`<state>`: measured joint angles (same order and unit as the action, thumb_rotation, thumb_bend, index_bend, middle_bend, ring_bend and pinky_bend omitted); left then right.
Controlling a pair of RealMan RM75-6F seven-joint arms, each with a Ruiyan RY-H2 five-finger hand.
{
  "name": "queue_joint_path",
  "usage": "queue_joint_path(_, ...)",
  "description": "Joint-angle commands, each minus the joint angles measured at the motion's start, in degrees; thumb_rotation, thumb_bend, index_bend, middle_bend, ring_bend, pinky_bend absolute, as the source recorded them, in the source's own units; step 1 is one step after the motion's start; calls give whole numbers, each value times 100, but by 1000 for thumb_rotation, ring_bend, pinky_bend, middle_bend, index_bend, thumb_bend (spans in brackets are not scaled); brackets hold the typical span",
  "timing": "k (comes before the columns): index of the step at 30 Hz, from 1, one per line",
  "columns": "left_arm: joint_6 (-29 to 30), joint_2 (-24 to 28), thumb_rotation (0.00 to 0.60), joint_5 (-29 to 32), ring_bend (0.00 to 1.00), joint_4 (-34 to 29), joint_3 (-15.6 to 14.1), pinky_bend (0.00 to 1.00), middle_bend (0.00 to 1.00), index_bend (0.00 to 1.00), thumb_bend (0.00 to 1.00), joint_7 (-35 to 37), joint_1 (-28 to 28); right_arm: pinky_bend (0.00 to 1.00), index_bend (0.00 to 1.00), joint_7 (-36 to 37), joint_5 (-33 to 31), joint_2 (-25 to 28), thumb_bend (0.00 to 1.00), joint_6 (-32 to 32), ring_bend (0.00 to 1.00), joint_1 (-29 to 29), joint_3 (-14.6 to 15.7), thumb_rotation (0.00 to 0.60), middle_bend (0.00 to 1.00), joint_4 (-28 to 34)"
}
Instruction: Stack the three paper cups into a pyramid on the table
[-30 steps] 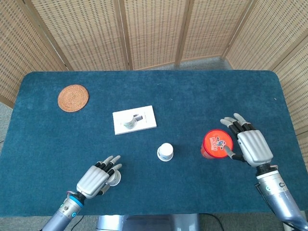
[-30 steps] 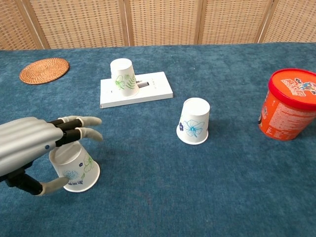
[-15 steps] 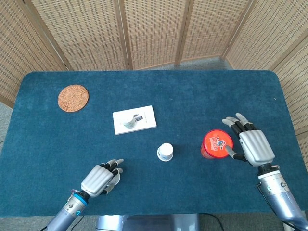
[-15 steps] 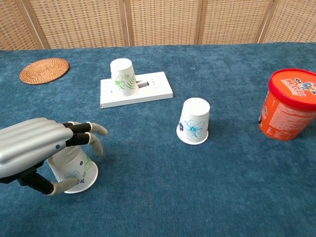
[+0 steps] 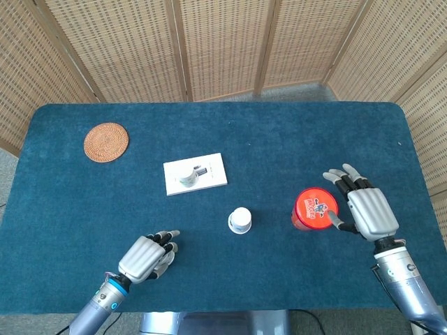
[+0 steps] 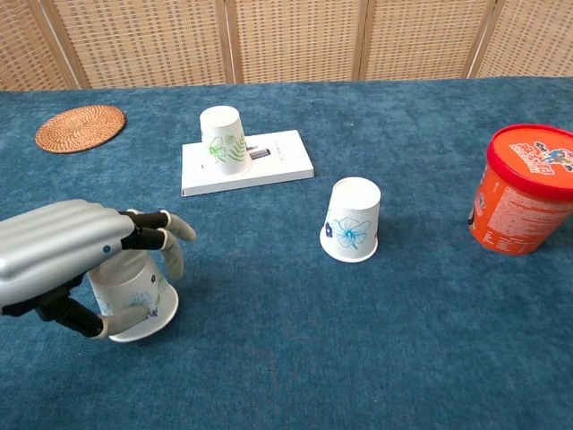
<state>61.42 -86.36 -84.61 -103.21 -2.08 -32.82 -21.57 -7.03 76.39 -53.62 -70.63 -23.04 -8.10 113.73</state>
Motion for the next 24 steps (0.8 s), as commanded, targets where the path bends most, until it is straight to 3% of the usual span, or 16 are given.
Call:
queue_joint_path(1,60,35,600,16,253,-38,75,540,197,367,433,60,-35,224,166,-4,11,9,392,-1,0,3,-11,600,183,12)
queue_joint_path(9,66,-75,600,183,253,75,420,535,194,365,433,148,-263,224,166,-35,94,66,392,-23,0,28,-32,600,183,104)
queue_joint_path(24,-302,-841,600,936,245,640,985,519,184,352,432,-14,-942,224,165,-23,153,123,392,-72,0,133,-12,600,183,179)
